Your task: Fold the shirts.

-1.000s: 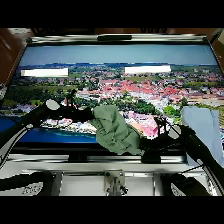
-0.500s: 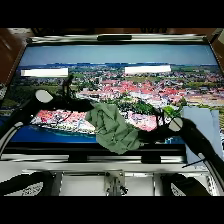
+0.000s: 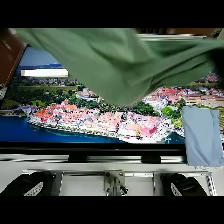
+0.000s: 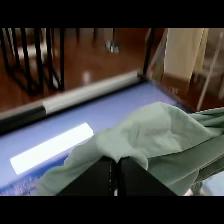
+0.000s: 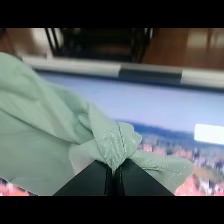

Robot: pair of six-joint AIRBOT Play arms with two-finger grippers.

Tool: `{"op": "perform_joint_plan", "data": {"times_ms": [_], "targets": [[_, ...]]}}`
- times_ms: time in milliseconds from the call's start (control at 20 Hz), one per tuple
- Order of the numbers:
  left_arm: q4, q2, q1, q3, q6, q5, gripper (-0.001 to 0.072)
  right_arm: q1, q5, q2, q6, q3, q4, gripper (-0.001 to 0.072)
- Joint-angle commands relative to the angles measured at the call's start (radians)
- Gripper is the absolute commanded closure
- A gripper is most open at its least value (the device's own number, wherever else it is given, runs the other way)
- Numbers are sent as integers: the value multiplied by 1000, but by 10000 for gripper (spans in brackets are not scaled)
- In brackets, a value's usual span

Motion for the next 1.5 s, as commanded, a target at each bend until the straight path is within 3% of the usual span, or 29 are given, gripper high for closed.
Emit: {"op": "perform_joint_plan", "data": {"times_ms": [0, 150, 350, 550, 650, 800, 950, 1200, 1350, 1400, 1450], "targets": [[112, 155, 1, 123, -80, 29, 672, 0, -50, 69, 75, 184, -32, 636], [322, 211, 1, 123, -232, -146, 672, 0, -21, 86, 83, 185, -51, 636], [480, 206, 1, 70, -236, -472, 672, 0, 145, 51, 123, 184, -159, 636], [486, 209, 0, -197, -236, -546, 672, 0, 443, -101, 161, 172, -174, 636], [486, 207, 0, -400, -236, -541, 672, 0, 517, -192, 153, 89, -172, 636], [481, 206, 0, -726, -237, -443, 672, 0, 416, -319, 153, -123, -142, 635], [412, 170, 0, -951, -290, -264, 672, 0, 124, -486, 190, -311, -96, 635], [262, 54, 0, -985, -296, -67, 672, 0, -215, -742, 330, -322, 120, 635], [249, 28, 0, -985, -296, -28, 671, -1, -194, -792, 284, -322, 248, 627], [250, 29, 1, -985, -296, -27, 671, -10, -140, -789, 252, -319, 246, 522], [249, 31, 1, -984, -296, -29, 671, -30, -66, -777, 207, -309, 246, 290]]}}
